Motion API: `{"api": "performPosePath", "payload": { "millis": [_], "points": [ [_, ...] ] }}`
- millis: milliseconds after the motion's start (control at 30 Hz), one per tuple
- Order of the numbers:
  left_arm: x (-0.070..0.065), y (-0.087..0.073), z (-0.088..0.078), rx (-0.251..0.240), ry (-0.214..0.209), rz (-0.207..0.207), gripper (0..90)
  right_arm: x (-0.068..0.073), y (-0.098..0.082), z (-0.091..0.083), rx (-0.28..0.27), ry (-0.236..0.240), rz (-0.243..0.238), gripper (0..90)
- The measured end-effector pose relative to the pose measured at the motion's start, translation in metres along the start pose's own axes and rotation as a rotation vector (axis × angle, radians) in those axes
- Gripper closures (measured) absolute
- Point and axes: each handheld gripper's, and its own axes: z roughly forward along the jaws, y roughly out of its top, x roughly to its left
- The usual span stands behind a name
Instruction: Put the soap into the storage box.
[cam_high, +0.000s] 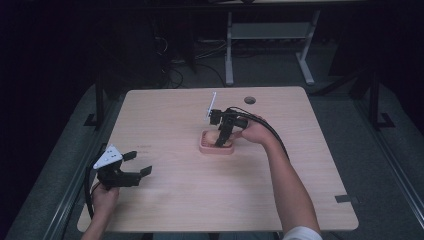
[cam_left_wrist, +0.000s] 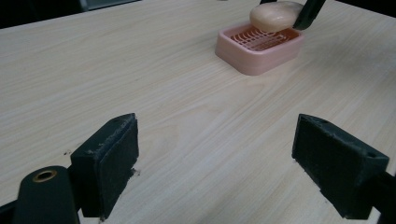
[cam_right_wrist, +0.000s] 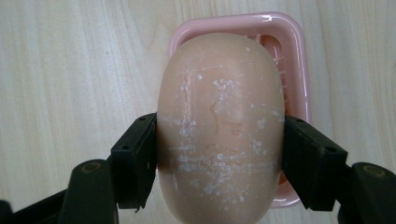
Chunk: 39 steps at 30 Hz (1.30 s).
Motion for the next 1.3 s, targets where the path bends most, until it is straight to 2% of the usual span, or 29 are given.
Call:
{"api": "performPosePath", "payload": {
  "millis": [700,1300],
  "points": [
    [0.0,0.0,0.0,-0.008,0.001,-0.007,14.3,-0.01,0.004,0.018,0.017,0.007,0.026,31.9],
    [0.0,0.0,0.0,-0.009,0.002,-0.009,14.3,-0.012,0.005,0.021,0.022,0.0,0.034,31.9]
  ]
}}
